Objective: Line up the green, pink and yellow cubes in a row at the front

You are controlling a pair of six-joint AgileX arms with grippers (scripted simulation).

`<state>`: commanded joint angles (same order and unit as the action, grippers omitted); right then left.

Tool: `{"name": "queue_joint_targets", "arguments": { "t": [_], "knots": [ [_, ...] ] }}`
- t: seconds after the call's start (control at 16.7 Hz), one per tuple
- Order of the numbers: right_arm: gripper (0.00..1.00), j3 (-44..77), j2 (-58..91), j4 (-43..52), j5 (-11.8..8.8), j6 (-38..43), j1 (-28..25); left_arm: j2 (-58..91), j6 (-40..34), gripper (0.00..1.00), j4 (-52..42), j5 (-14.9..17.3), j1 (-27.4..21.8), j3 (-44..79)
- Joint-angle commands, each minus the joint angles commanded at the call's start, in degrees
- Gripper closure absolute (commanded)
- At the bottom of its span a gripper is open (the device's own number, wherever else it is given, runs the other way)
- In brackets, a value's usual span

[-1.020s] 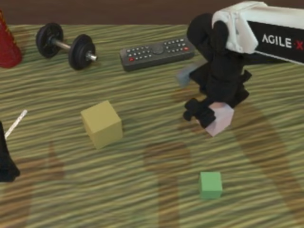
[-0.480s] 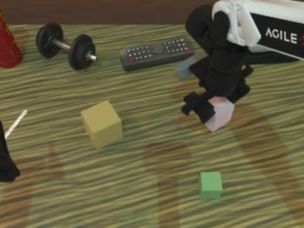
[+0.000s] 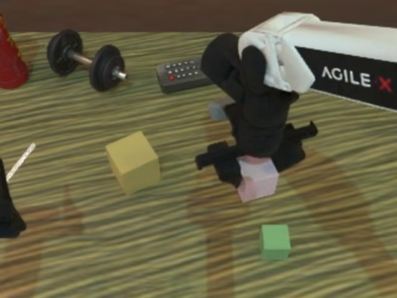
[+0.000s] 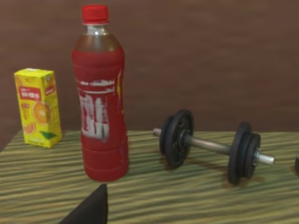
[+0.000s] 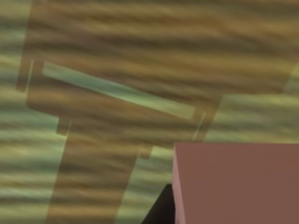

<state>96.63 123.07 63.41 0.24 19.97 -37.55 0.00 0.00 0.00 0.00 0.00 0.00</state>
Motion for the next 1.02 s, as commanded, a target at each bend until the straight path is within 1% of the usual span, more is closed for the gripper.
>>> {"name": "queue_joint_targets", "arguments": {
  "t": [0.24,0.42,0.6,0.9,1.02],
  "knots": [
    [1.00,-4.7,-3.6,-0.5,0.3,17.1,-5.6,0.0,0.0,0.00,0.0,0.0,0.0,0.0],
    [1.00,-7.2,-6.1,-1.1,0.6,25.4,-8.7,0.0,0.0,0.00,0.0,0.0,0.0,0.0],
    [1.00,-8.2,-7.3,-1.5,0.8,28.1,-9.8,0.0,0.0,0.00,0.0,0.0,0.0,0.0],
    [1.00,-8.1,-7.0,-1.7,0.7,28.2,-9.5,0.0,0.0,0.00,0.0,0.0,0.0,0.0],
    [1.00,-9.5,-6.4,-3.9,0.6,28.2,-9.6,0.0,0.0,0.00,0.0,0.0,0.0,0.0]
  ]
}}
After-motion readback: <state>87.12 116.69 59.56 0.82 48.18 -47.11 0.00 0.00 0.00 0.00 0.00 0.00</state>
